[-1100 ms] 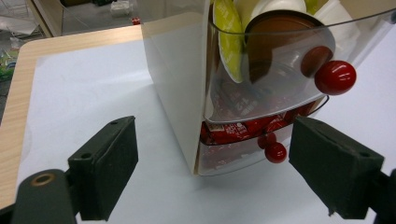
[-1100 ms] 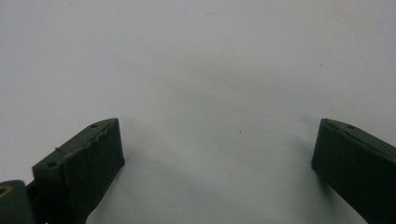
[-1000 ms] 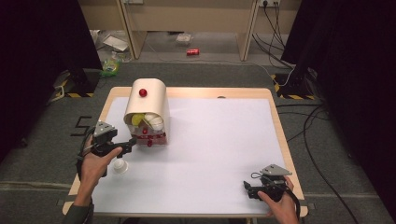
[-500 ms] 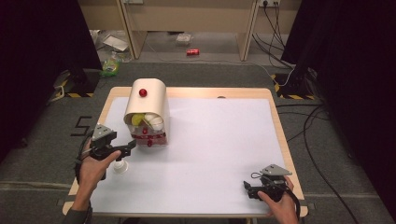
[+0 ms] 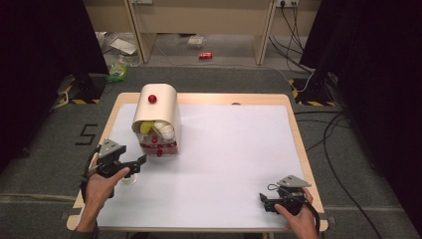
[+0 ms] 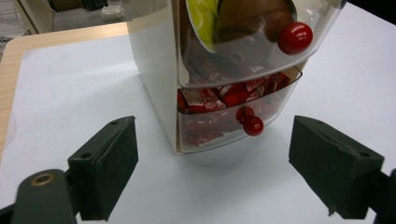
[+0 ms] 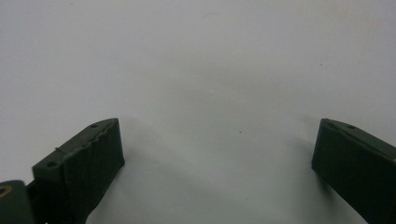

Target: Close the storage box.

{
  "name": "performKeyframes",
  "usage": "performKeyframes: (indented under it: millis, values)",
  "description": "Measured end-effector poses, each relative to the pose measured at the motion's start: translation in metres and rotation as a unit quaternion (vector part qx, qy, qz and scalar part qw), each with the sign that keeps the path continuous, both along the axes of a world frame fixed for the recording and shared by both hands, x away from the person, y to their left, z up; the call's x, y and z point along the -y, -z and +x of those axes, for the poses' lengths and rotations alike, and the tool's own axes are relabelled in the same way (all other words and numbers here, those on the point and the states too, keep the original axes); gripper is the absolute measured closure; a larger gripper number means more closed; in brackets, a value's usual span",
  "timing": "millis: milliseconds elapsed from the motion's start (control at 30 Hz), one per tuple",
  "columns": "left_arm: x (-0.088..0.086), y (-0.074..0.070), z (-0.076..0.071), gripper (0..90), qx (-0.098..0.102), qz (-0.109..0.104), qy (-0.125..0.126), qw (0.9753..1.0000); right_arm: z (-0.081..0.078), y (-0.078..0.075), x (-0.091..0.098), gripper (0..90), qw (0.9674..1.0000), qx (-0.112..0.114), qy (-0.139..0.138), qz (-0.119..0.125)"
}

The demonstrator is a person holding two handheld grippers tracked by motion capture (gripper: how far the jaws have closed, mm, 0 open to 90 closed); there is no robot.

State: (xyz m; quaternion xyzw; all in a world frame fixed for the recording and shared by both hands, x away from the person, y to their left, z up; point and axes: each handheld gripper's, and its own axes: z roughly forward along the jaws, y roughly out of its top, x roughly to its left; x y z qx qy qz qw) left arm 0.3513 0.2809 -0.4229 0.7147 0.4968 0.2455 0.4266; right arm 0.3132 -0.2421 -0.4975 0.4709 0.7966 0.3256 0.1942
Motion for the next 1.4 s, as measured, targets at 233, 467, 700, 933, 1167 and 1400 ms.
performKeyframes:
  millis: [233,467,700,933,1167,1400]
  values:
    - [0.000,0.002,-0.005,15.2,0.000,-0.004,0.007,1.0000,0.000,0.000,0.000,2.4,1.0000,-0.001,0.000,0.000]
    - [0.003,0.006,-0.014,15.2,-0.003,-0.002,0.020,0.9998,0.000,0.000,0.000,2.4,1.0000,-0.002,0.002,0.001]
    - [0.006,0.008,-0.020,15.2,-0.004,0.001,0.030,0.9995,0.000,0.000,0.000,2.4,1.0000,0.000,0.000,0.000]
    - [0.011,0.012,-0.023,15.2,-0.006,0.003,0.038,0.9992,0.000,0.000,0.000,2.4,1.0000,-0.001,0.002,0.002]
    - [0.013,0.013,-0.028,15.2,-0.006,0.004,0.043,0.9990,0.000,0.000,0.000,2.4,1.0000,-0.001,0.002,0.002]
    - [0.015,0.015,-0.032,15.1,-0.004,0.007,0.048,0.9988,0.000,0.000,0.000,2.3,1.0000,-0.001,0.001,0.002]
